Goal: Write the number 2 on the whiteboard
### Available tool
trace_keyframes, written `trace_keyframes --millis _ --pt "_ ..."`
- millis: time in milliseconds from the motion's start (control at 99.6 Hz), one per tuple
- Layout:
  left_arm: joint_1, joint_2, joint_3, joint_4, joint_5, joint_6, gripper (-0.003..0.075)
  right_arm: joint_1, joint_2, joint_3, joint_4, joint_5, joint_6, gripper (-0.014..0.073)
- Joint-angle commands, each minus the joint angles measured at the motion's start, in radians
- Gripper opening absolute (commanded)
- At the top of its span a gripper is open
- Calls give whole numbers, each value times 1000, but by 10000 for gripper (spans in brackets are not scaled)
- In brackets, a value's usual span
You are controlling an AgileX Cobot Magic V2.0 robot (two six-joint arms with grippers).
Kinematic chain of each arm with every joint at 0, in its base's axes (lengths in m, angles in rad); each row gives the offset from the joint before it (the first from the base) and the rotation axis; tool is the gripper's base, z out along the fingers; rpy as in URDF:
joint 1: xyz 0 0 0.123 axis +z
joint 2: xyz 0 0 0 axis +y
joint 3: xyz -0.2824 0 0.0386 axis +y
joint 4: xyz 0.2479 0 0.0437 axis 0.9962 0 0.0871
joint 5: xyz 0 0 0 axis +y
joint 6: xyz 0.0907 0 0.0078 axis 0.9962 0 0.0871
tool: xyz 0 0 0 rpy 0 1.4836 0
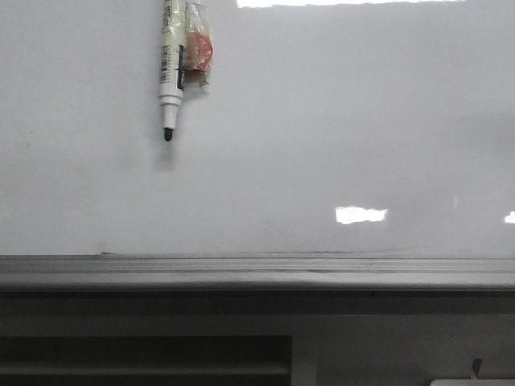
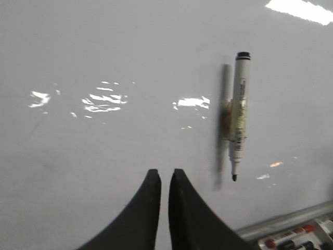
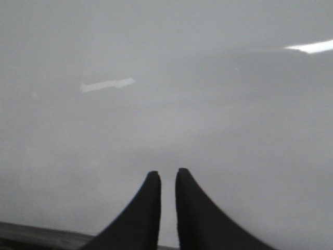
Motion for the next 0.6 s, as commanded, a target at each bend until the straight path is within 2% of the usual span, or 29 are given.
trace_keyframes --millis 0,80,121,191,502,593 --pt "-71 74 -43 -83 -102 23 116 28 18 -38 17 -54 -18 241" --pt "-123 133 -49 -105 -163 23 259 43 18 -38 25 -63 -18 362" --pt "-152 169 -51 -112 -187 23 328 47 18 -38 25 -68 -18 377" --pt "-202 233 -64 -117 -231 23 395 46 18 -38 29 -68 -18 371" --pt "-489 560 -172 -79 -489 23 400 46 18 -38 51 -68 -18 371" --pt "-536 641 -208 -57 -548 23 400 46 18 -38 51 -68 -18 371"
